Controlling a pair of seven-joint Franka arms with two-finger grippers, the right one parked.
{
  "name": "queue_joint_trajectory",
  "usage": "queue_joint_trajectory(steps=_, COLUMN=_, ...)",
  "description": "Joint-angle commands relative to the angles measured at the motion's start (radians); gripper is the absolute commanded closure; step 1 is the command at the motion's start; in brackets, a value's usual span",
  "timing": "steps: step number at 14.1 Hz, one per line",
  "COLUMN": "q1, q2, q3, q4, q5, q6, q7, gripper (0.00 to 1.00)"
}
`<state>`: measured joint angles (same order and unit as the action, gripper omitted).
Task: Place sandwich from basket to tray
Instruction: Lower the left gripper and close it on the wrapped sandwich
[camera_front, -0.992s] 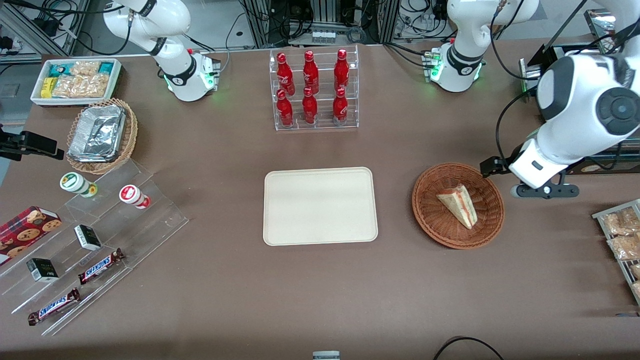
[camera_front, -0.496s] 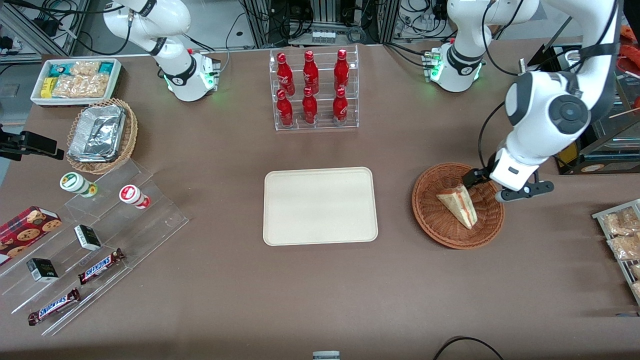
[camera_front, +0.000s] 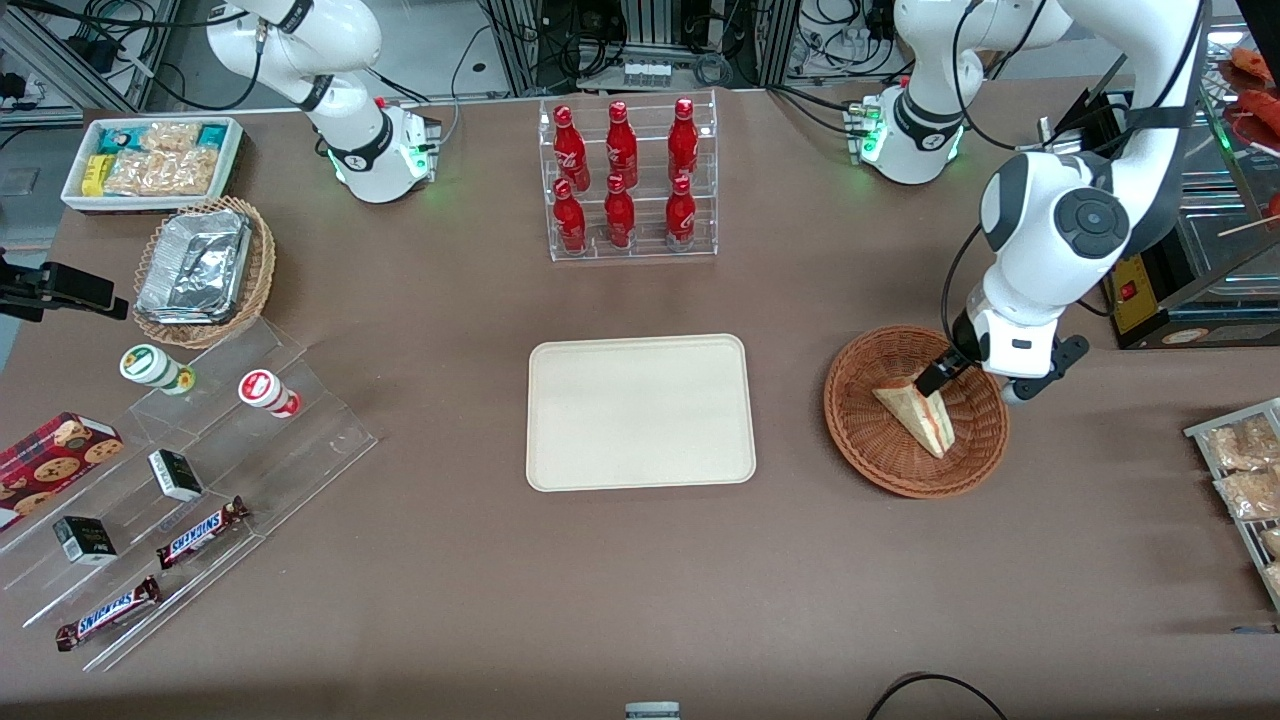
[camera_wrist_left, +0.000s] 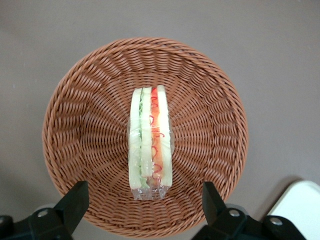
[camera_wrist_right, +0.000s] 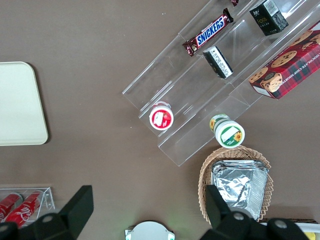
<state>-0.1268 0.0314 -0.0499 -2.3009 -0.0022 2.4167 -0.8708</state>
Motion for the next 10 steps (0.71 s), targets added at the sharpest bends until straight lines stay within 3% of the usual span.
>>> queue_joint_trajectory(steps=1, q1=-0.011, q2=-0.009, q3=0.004, q4=-0.057, q5=0.018, q6=0.07, q7=-0.125, gripper=0.0)
queue_joint_trajectory(steps=10, q1=-0.019, q2=0.126, q3=0.004, q4=-0.051, q5=0.018, q6=0.186, q7=-0.154, gripper=0.0)
